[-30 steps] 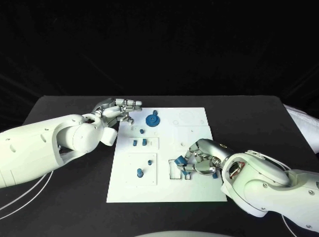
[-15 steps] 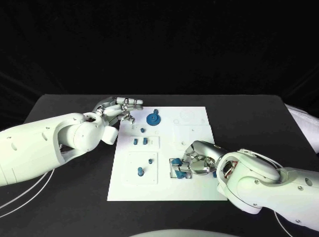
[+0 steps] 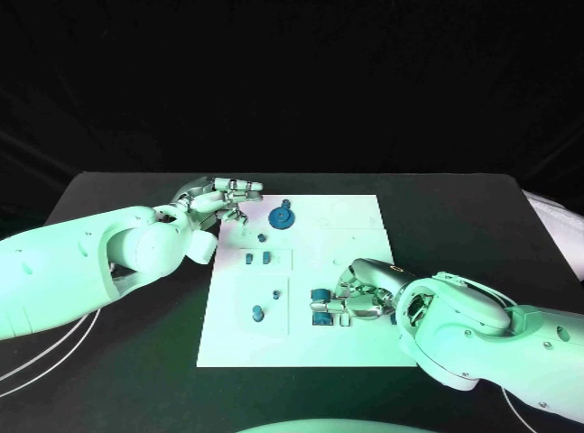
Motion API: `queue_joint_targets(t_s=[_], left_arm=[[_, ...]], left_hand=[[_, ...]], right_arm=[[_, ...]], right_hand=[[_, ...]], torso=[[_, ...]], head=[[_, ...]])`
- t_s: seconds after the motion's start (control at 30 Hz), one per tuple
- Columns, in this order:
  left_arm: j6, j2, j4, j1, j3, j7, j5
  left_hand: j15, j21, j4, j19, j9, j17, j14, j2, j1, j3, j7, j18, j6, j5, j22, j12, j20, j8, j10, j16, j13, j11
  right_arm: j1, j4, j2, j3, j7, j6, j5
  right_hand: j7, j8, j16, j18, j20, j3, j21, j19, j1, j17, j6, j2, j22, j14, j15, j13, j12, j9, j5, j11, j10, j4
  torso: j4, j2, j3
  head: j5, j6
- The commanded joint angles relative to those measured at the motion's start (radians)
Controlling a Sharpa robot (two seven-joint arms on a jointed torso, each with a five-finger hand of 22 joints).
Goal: Assemble the parts on the task board
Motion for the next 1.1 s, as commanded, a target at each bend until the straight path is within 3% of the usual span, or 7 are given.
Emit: queue_joint_targets(t_s=[0.03, 0.2, 0.3, 0.53, 0.8, 0.97, 1.1], left_arm=[[0.020, 0.000, 0.001, 0.000, 0.000, 0.010, -0.004], [0.021, 0.000, 0.001, -0.001, 0.000, 0.008, -0.004], [0.021, 0.000, 0.001, -0.001, 0.000, 0.007, -0.004], [0.023, 0.000, 0.001, -0.002, 0.000, 0.007, -0.004], [0.023, 0.000, -0.001, -0.002, 0.000, 0.007, -0.004], [0.023, -0.001, -0.002, -0.002, 0.000, 0.007, -0.004], [0.021, -0.002, -0.004, -0.002, 0.000, 0.006, -0.004]], left_hand=[[0.002, -0.005, -0.002, -0.002, -0.001, -0.001, -0.006, 0.004, -0.006, -0.007, -0.001, 0.019, -0.006, -0.003, -0.001, 0.005, 0.007, 0.007, -0.009, 0.005, 0.002, 0.001], [0.002, -0.002, -0.001, -0.001, -0.001, 0.003, -0.005, 0.005, -0.009, -0.008, -0.001, 0.019, -0.007, -0.003, 0.001, 0.006, 0.007, 0.007, -0.010, 0.008, 0.002, 0.001], [0.002, -0.002, -0.001, -0.001, -0.001, 0.003, -0.005, 0.005, -0.009, -0.008, -0.001, 0.019, -0.007, -0.003, 0.001, 0.006, 0.007, 0.007, -0.010, 0.008, 0.002, 0.001], [0.002, 0.000, -0.001, 0.000, -0.001, 0.005, -0.004, 0.005, -0.009, -0.007, -0.001, 0.018, -0.008, -0.002, 0.002, 0.006, 0.007, 0.007, -0.010, 0.010, 0.002, 0.001], [0.002, 0.000, -0.001, 0.000, -0.001, 0.005, -0.004, 0.005, -0.009, -0.007, -0.001, 0.018, -0.008, -0.002, 0.002, 0.006, 0.007, 0.007, -0.010, 0.010, 0.002, 0.001], [0.002, 0.000, -0.001, 0.000, -0.001, 0.005, -0.004, 0.005, -0.009, -0.007, -0.001, 0.018, -0.008, -0.002, 0.002, 0.006, 0.007, 0.007, -0.010, 0.010, 0.002, 0.001], [0.002, -0.002, -0.001, 0.000, -0.001, 0.002, -0.005, 0.006, -0.008, -0.007, -0.001, 0.019, -0.008, -0.002, 0.001, 0.007, 0.007, 0.008, -0.011, 0.009, 0.002, 0.000]], right_arm=[[-0.001, 0.002, -0.001, 0.000, -0.003, 0.023, -0.039], [-0.004, 0.015, -0.003, 0.000, 0.013, 0.048, -0.057], [-0.005, 0.016, -0.003, 0.000, 0.015, 0.061, -0.077], [-0.006, 0.007, 0.003, 0.000, 0.005, 0.079, -0.115], [-0.008, 0.007, -0.010, 0.000, 0.008, 0.050, -0.126], [-0.003, 0.036, -0.068, 0.001, 0.131, 0.066, -0.048], [0.015, 0.060, -0.128, 0.002, 0.206, 0.093, 0.041]], right_hand=[[0.002, 0.001, -0.001, -0.009, -0.005, -0.004, 0.001, 0.001, -0.005, 0.101, -0.006, 0.000, -0.001, 0.080, 0.001, -0.001, -0.006, 0.002, -0.005, 0.005, -0.001, -0.002], [0.002, 0.004, 0.005, -0.011, -0.005, 0.012, 0.006, 0.005, 0.063, 0.113, -0.010, -0.002, 0.011, 0.082, 0.002, 0.008, -0.006, 0.012, 0.025, 0.005, 0.002, -0.020], [0.000, 0.007, 0.007, -0.011, -0.006, 0.032, 0.007, 0.005, 0.155, 0.115, -0.012, 0.002, 0.013, 0.083, 0.000, 0.015, -0.006, 0.020, 0.045, 0.004, 0.005, -0.066], [-0.004, 0.008, 0.008, -0.012, -0.009, 0.098, 0.008, 0.005, 0.307, 0.117, -0.015, 0.030, 0.017, 0.083, -0.003, 0.022, -0.008, 0.028, -0.036, -0.001, 0.007, -0.159], [-0.002, 0.004, 0.007, -0.012, -0.009, 0.111, 0.008, 0.005, 0.308, 0.116, -0.017, 0.047, 0.016, 0.082, -0.002, 0.022, -0.015, 0.029, -0.021, 0.000, 0.006, -0.163], [0.008, -0.004, -0.001, -0.009, -0.005, 0.059, -0.002, -0.002, 0.216, 0.105, -0.027, 0.007, 0.001, 0.080, 0.005, 0.000, -0.046, 0.030, 0.067, 0.010, -0.010, -0.110], [0.017, -0.016, -0.013, -0.004, 0.000, 0.033, -0.018, -0.015, 0.196, 0.089, -0.051, -0.003, -0.026, 0.076, 0.011, -0.046, -0.104, 0.029, 0.026, 0.018, -0.043, -0.093]], torso=[[-0.0006, 0.000, 0.0010], [0.0011, 0.001, 0.0023], [-0.0005, 0.000, 0.0010], [0.0005, 0.001, 0.0011], [0.0001, 0.000, 0.0006], [-0.0012, 0.000, 0.0006], [-0.0038, -0.001, 0.0006]], head=[[0.000, 0.000], [-0.001, -0.001], [-0.001, -0.002], [0.000, -0.003], [-0.002, -0.004], [-0.006, -0.002], [-0.010, 0.000]])
